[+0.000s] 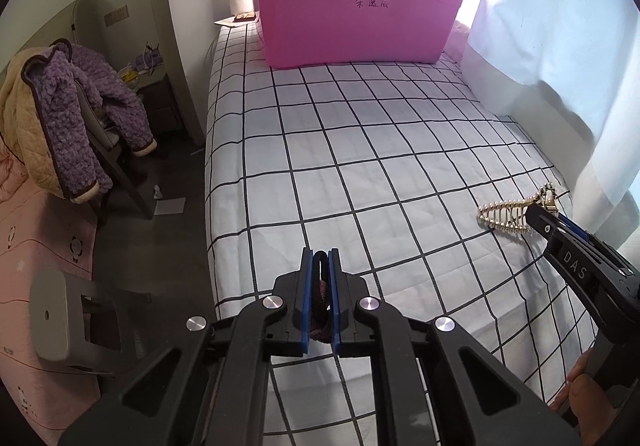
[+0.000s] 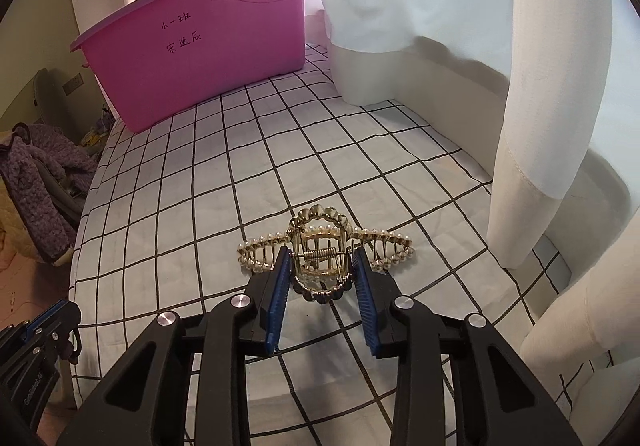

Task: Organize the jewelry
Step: 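Lift and carry the scrunchie and claw clip over the pink tub with both tools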

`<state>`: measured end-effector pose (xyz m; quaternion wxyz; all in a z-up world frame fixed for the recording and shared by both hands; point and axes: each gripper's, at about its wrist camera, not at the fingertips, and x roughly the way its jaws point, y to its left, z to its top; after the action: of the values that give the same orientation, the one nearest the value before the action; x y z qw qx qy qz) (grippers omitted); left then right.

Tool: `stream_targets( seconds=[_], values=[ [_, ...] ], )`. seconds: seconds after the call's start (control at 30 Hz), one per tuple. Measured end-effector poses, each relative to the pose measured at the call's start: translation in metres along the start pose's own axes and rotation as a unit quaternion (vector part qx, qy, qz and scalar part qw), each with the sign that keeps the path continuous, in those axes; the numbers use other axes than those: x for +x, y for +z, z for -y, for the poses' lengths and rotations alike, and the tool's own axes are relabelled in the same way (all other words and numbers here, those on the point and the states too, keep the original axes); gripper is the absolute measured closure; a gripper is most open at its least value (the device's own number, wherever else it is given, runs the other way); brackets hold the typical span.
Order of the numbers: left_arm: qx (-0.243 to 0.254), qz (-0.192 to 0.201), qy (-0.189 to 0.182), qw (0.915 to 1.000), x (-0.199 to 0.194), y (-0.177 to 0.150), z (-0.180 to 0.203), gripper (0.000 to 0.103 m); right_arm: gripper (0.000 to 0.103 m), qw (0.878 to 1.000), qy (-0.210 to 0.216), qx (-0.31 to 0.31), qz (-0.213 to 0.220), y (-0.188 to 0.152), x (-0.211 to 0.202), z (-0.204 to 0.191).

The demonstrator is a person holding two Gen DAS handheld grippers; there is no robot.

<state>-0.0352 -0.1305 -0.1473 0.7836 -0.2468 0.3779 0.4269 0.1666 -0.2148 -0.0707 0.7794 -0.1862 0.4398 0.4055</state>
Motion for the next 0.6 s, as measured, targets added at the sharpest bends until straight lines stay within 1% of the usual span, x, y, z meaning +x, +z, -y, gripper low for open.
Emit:
stream_targets(
  seconds=[0.13,0.27,0.47,0.6],
  values=[
    [0.017,0.009,-0.013,0.9997,-0.013,0.013,-0.008,0.095,0.072,1.0,-0.009,0.007,0.001,0.001,-0.009,-0.007],
    [0.035,0.011,-0.028,0.9989,-0.021,0.026,-0.016,0.095,0.073,0.999,-0.012,0.038,-0.005,-0.002,-0.014,-0.005],
    [0.061,0.015,-0.053,0.9967,-0.033,0.045,-0.027,0.095,0.073,0.997,-0.038,0.065,0.002,0.001,-0.034,-0.003],
    [0.082,0.021,-0.078,0.9933,-0.044,0.061,-0.035,0.095,0.073,0.996,-0.057,0.073,0.013,0.007,-0.054,-0.011]
  ],
)
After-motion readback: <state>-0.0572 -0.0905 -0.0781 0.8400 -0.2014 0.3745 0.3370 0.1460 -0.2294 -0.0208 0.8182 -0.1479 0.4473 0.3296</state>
